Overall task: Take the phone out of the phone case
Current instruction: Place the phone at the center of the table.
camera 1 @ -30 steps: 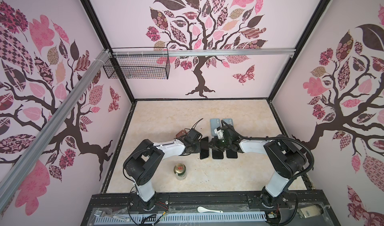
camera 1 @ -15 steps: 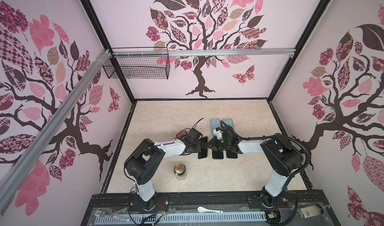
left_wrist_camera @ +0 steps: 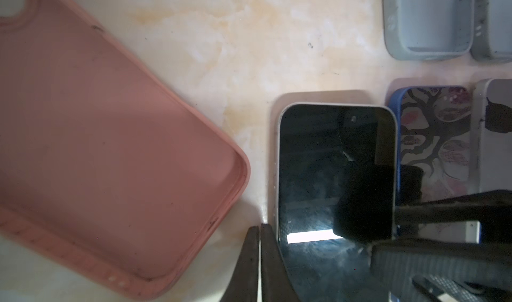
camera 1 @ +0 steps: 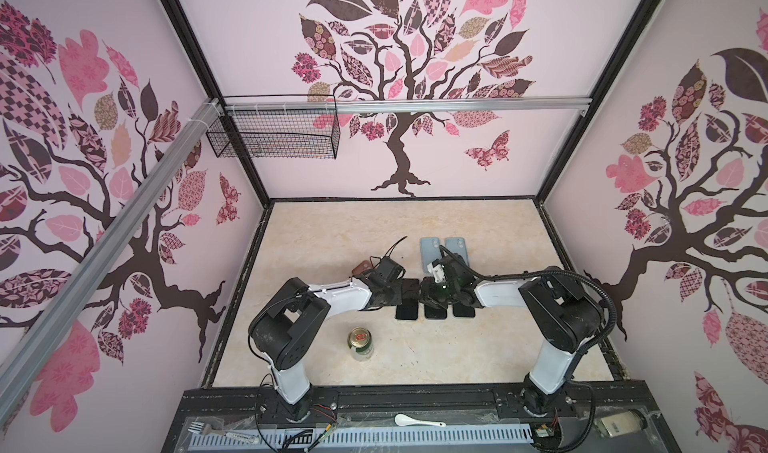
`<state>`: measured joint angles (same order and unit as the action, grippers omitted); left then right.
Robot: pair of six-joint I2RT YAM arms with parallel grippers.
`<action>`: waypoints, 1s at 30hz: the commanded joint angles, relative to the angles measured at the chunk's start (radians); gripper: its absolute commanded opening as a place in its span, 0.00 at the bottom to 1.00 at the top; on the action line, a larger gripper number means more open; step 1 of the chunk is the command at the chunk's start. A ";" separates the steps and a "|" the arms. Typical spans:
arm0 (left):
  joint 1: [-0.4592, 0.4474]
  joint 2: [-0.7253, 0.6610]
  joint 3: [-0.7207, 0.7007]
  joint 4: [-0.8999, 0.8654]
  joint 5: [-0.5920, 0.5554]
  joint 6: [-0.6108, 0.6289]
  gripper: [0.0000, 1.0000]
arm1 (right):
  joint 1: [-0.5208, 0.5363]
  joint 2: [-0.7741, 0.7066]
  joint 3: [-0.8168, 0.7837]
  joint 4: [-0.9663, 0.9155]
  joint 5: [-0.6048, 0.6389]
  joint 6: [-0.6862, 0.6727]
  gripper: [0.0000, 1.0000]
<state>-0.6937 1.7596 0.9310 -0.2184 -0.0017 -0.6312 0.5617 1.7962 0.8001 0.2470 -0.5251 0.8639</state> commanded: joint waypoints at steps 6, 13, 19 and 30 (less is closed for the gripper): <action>0.002 0.023 -0.013 -0.037 -0.021 -0.004 0.09 | 0.005 -0.002 0.032 -0.079 0.039 -0.034 0.45; 0.011 0.017 -0.014 -0.042 -0.032 -0.011 0.09 | 0.006 0.011 0.061 -0.093 0.029 -0.042 0.45; 0.020 0.003 -0.001 -0.046 -0.030 -0.004 0.09 | 0.005 -0.016 0.073 -0.150 0.065 -0.064 0.45; 0.034 -0.024 0.022 -0.067 -0.022 0.010 0.09 | 0.006 -0.135 0.126 -0.263 0.081 -0.112 0.46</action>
<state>-0.6655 1.7538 0.9310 -0.2306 -0.0147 -0.6315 0.5617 1.7344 0.8860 0.0502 -0.4625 0.7822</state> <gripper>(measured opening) 0.090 0.461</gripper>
